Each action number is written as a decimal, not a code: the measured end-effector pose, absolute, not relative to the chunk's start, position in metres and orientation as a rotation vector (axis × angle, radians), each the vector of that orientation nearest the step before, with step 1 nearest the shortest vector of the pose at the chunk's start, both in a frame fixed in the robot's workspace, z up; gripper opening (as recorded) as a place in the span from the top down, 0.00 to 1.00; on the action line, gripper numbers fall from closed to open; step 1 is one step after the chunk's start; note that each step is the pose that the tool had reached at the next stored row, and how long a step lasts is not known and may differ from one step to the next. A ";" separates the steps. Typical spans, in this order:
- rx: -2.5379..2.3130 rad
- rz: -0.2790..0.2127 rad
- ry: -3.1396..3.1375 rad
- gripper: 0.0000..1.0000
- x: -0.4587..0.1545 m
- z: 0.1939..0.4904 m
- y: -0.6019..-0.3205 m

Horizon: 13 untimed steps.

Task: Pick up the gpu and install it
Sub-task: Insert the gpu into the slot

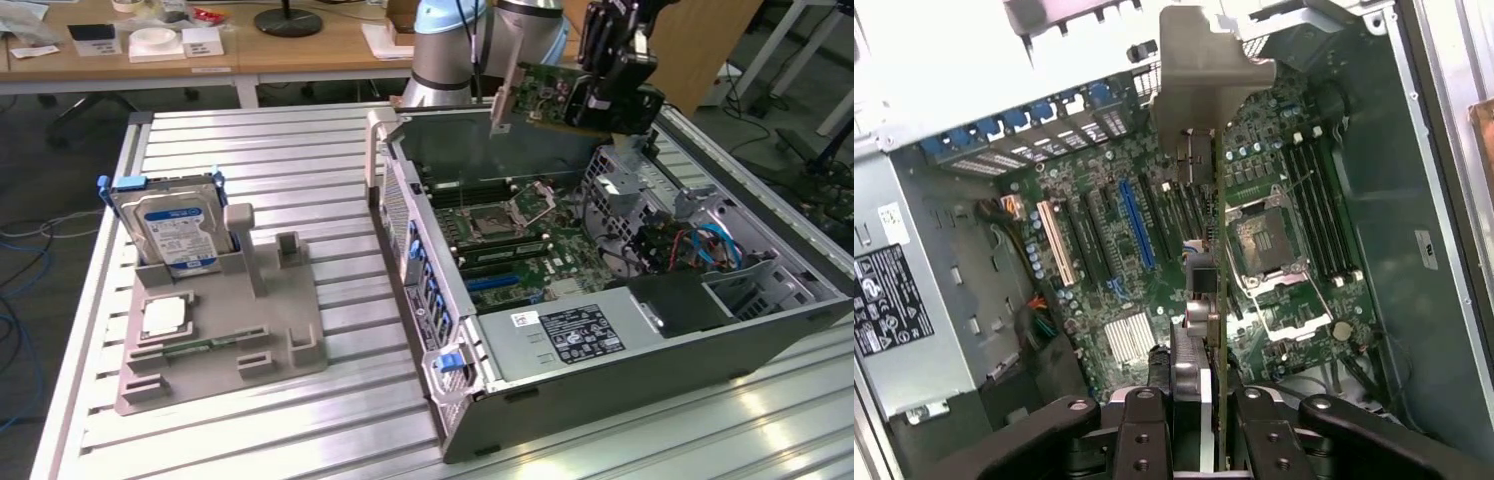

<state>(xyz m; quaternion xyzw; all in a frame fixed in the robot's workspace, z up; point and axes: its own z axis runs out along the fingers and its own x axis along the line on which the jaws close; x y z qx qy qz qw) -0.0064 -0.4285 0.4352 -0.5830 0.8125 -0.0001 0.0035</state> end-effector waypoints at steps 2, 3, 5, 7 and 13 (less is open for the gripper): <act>-1.854 -0.004 2.524 0.72 -0.006 0.435 -0.429; -1.868 -0.005 2.512 0.72 -0.006 0.435 -0.429; -1.895 -0.005 2.491 0.72 -0.006 0.435 -0.429; -1.917 -0.005 2.474 0.72 -0.006 0.435 -0.429; -1.924 -0.005 2.469 0.72 -0.006 0.435 -0.429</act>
